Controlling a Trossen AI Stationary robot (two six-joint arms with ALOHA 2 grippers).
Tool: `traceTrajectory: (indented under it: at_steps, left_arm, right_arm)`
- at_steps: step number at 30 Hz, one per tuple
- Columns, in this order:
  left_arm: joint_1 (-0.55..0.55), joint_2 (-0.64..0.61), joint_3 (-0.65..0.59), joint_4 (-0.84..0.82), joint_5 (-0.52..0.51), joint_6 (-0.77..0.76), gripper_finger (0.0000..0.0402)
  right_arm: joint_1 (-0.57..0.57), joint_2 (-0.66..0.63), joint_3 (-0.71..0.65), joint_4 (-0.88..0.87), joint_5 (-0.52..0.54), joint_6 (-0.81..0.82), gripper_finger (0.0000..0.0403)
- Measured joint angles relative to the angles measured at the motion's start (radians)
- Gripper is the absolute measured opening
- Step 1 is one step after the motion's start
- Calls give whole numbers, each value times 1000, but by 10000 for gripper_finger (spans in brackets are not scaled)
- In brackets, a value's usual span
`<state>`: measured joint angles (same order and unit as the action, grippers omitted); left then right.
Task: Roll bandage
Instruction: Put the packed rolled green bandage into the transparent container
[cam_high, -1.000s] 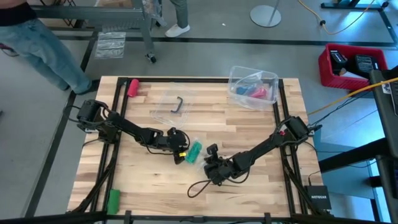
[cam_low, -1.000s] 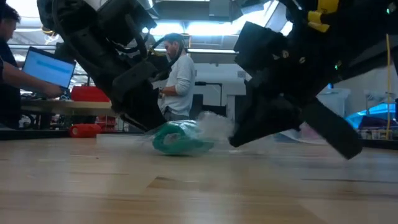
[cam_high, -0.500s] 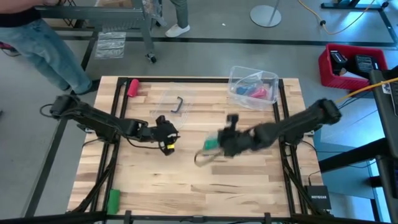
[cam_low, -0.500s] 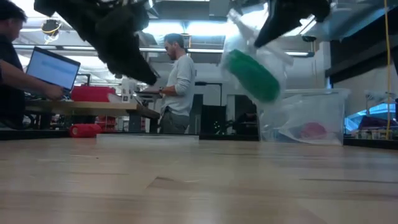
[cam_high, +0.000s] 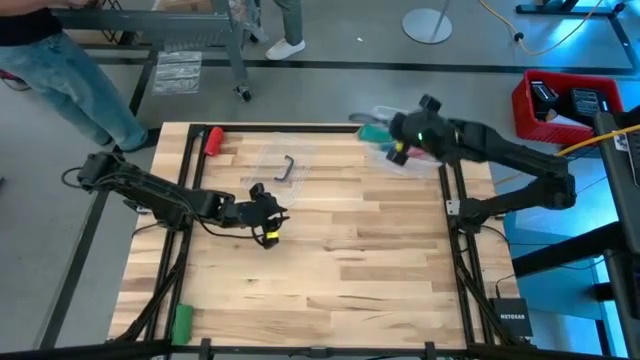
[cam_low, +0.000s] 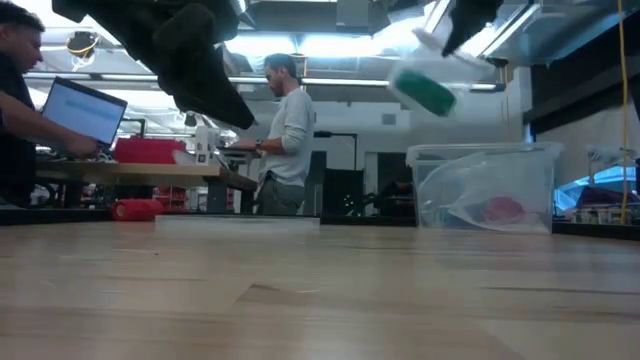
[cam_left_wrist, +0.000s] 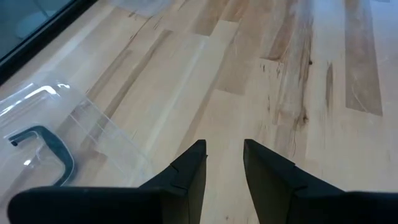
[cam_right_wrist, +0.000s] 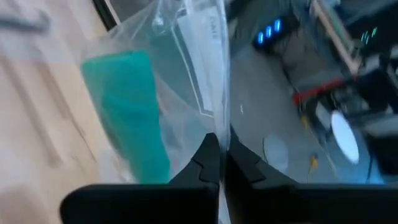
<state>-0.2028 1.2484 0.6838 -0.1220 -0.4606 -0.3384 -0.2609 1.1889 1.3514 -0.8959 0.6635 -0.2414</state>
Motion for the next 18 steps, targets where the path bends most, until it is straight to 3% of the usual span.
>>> traceTrajectory:
  at_steps: [9,18]
  left_arm:
    - [0,1,0,-2,-1,1,100]
    - [0,1,0,-2,-1,3,100]
  right_arm:
    - [-327,52,-1,-98,-198,-59,5]
    - [-395,106,-3,-250,-495,-111,5]
